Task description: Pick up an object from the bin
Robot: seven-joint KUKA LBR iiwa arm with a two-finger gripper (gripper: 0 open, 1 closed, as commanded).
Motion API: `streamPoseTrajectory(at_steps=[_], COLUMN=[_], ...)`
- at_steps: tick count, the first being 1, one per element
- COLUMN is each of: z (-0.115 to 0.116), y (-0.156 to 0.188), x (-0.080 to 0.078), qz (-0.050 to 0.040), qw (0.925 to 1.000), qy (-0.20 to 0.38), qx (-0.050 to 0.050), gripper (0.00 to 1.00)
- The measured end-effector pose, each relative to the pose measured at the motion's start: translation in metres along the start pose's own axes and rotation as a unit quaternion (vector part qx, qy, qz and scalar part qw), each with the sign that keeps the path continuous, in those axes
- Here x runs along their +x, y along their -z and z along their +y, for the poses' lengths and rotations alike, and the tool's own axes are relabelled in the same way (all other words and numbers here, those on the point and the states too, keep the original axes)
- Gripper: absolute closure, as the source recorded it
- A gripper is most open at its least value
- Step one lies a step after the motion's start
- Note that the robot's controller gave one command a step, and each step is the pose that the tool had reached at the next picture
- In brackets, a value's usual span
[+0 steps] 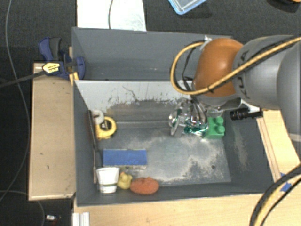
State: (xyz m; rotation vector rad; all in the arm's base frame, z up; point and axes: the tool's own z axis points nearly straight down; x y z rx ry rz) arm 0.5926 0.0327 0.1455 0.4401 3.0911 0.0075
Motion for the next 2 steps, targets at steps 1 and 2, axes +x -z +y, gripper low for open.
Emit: streamPoseTrajectory(at_steps=[1,2], z=[0.0,0.0], y=[0.026,0.052], x=[0.0,-0.001], qz=[0.0022,-0.001], qw=[1.0,1.0], qy=[0.001,0.002], qx=[0.001,0.0], gripper=[1.0,1.0])
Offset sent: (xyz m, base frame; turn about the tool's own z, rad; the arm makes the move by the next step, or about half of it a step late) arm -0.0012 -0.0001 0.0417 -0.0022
